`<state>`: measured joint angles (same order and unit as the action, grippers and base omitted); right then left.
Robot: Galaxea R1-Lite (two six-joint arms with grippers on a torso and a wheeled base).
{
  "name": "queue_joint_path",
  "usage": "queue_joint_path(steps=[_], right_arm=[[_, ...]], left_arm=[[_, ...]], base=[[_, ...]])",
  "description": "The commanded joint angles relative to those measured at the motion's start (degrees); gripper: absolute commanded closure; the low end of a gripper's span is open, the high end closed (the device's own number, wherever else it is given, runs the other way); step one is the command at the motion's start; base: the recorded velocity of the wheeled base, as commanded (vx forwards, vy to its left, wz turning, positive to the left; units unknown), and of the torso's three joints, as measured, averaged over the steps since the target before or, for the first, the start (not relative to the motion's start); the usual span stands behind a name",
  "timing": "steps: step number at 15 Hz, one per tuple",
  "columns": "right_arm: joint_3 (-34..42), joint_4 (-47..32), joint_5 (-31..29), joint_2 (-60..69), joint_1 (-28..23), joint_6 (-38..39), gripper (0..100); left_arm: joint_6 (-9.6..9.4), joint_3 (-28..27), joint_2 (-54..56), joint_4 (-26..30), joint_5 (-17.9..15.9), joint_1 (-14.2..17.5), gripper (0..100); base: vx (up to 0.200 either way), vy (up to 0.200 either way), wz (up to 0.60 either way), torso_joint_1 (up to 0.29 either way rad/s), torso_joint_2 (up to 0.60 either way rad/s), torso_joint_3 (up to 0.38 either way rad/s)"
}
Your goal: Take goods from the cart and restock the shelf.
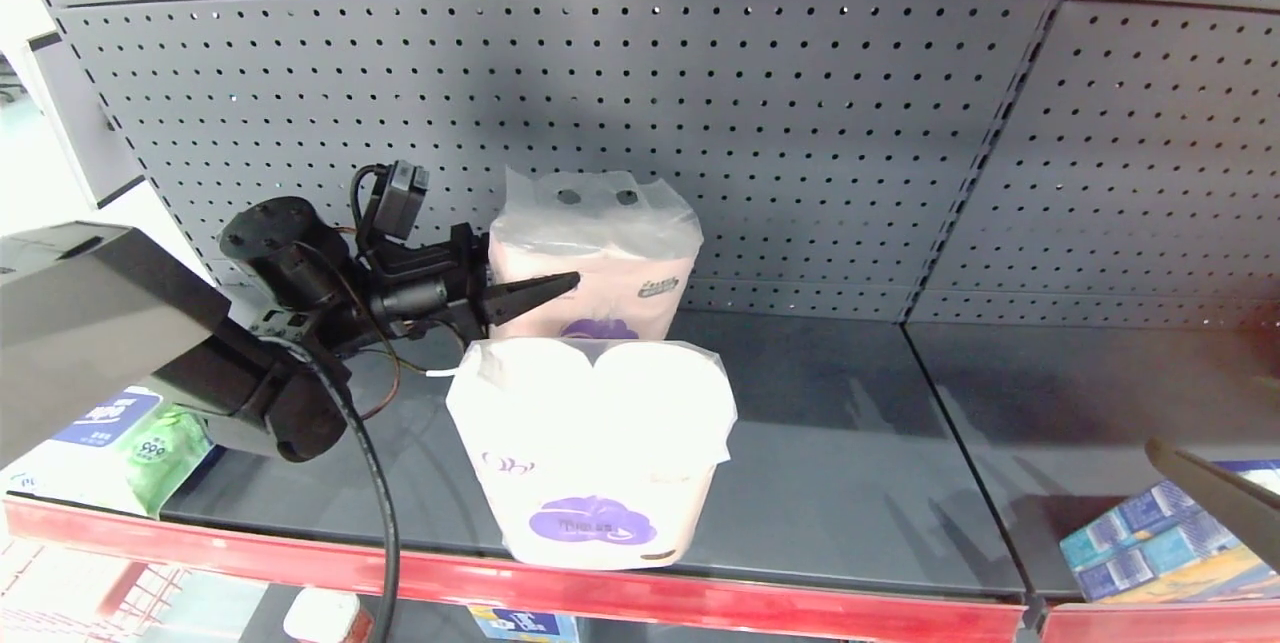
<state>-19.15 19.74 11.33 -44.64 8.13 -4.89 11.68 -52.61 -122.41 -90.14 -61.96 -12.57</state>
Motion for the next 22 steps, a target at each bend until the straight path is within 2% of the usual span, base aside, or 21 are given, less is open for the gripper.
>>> queue_joint_path(steps=[1, 7, 10, 12, 18, 22], right_arm=[[-0.27, 0.04, 0.01, 0.08, 0.04, -0.03, 0], [-0.27, 0.04, 0.01, 0.17, 0.04, -0.03, 0], [-0.1, 0.04, 0.19, 0.17, 0.66, -0.03, 0], [-0.1, 0.04, 0.19, 0.17, 1.01, -0.03, 0], [-0.27, 0.04, 0.19, -0.01, 1.01, -0.03, 0], [-0.36, 0.04, 0.19, 0.35, 1.1, -0.03, 0]], left_arm=[[0.01, -0.03, -0.9, 0.14, -0.09, 0.0, 100], [0.54, 4.71, 1.03, 0.14, -3.16, 2.29, 100], [0.63, 4.36, 1.2, 0.14, -3.34, 3.25, 100], [0.63, 4.19, 1.2, 0.14, -6.06, 3.25, 100], [3.09, 1.37, 0.68, 0.14, -10.81, 3.43, 100], [3.09, 0.85, -0.55, 0.14, -11.25, 3.52, 100]], base=[[0.0, 0.0, 0.0, 0.0, 0.0, 0.0], [0.0, 0.0, 0.0, 0.0, 0.0, 0.0], [0.0, 0.0, 0.0, 0.0, 0.0, 0.0], [0.0, 0.0, 0.0, 0.0, 0.0, 0.0], [0.0, 0.0, 0.0, 0.0, 0.0, 0.0], [0.0, 0.0, 0.0, 0.0, 0.0, 0.0]])
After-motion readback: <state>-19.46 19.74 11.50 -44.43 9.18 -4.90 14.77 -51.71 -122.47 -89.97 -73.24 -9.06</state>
